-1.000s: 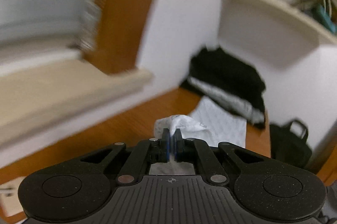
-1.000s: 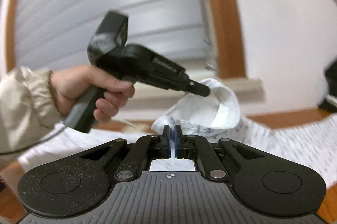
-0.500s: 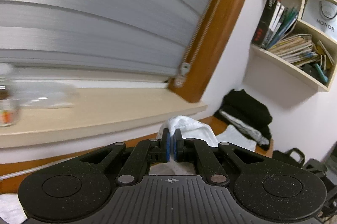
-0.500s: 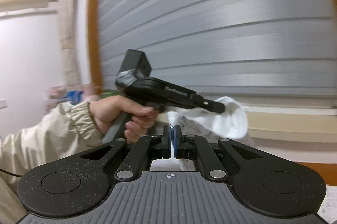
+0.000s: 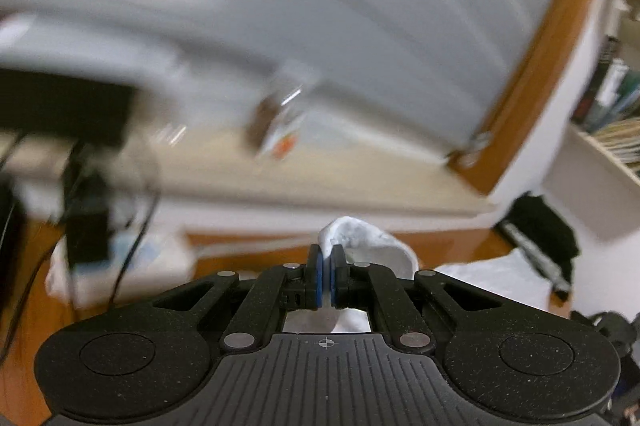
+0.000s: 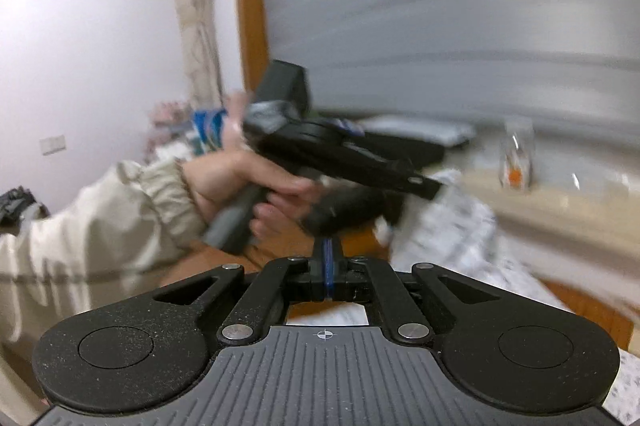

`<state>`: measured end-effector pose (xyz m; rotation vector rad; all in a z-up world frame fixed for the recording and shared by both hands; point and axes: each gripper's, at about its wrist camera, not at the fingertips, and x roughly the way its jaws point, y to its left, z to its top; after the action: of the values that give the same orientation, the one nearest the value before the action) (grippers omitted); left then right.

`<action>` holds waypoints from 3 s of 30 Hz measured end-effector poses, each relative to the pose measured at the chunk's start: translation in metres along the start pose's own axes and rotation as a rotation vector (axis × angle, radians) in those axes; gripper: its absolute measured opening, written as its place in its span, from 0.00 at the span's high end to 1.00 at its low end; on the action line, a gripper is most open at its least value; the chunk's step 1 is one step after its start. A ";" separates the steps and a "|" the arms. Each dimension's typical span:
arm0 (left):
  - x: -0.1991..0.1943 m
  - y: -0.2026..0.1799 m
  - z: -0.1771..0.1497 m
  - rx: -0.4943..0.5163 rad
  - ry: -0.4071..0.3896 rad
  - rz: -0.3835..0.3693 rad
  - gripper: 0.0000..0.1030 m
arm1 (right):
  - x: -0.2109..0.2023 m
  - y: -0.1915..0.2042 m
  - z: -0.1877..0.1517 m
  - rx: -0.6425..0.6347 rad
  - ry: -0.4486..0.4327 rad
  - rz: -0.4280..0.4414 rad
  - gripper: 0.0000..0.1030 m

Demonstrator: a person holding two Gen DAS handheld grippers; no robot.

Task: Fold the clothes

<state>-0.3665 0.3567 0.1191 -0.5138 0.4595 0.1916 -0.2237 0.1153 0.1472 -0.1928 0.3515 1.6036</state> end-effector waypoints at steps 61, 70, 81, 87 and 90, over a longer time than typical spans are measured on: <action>0.013 0.039 -0.068 0.076 0.061 0.171 0.89 | -0.103 -0.106 -0.089 0.091 0.165 -0.355 0.50; 0.021 0.022 -0.056 0.106 -0.002 0.226 0.91 | -0.152 -0.194 -0.141 0.323 0.198 -0.555 0.50; 0.010 0.011 -0.053 0.115 -0.008 0.296 0.83 | -0.191 -0.184 -0.145 0.416 0.079 -0.458 0.97; 0.000 -0.035 -0.044 0.157 -0.106 0.224 0.57 | -0.176 -0.202 -0.144 0.448 0.115 -0.483 0.57; 0.022 -0.061 -0.052 0.201 -0.062 0.147 0.52 | -0.159 -0.231 -0.136 0.527 0.097 -0.461 0.52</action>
<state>-0.3488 0.2792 0.0952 -0.2760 0.4508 0.2982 0.0044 -0.0733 0.0481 0.0536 0.7347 1.0082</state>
